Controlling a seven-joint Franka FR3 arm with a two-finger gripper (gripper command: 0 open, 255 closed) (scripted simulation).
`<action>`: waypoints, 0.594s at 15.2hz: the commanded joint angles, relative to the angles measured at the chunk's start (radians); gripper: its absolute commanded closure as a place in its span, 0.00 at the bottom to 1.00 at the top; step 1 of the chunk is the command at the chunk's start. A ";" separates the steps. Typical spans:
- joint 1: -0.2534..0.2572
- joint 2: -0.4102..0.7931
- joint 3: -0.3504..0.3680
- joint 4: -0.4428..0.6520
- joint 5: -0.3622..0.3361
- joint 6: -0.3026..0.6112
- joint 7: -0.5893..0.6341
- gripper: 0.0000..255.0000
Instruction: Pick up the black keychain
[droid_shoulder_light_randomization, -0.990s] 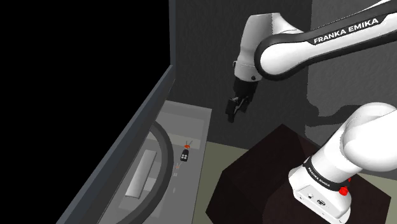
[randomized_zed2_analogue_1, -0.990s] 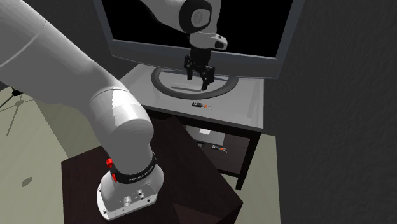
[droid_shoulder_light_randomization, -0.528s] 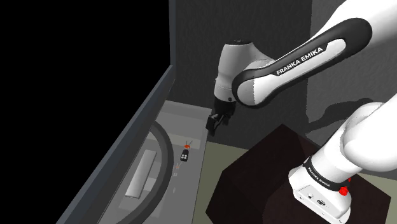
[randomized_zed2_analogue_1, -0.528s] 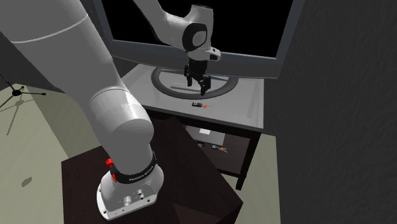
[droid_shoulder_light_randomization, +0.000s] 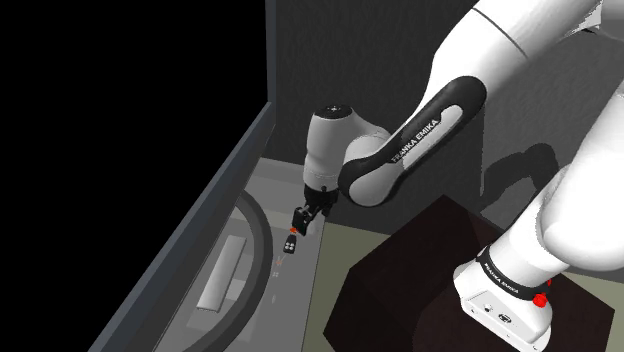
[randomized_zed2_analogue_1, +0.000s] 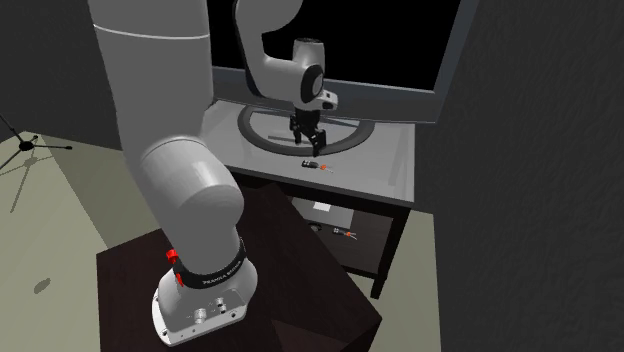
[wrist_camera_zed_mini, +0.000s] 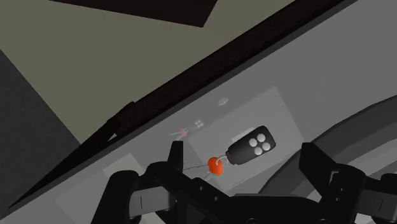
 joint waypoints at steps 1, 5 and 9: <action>0.040 0.092 -0.037 0.054 -0.097 0.038 0.084 0.00; 0.151 0.255 -0.130 0.177 -0.226 0.086 0.210 0.00; 0.182 0.308 -0.164 0.199 -0.255 0.119 0.235 0.00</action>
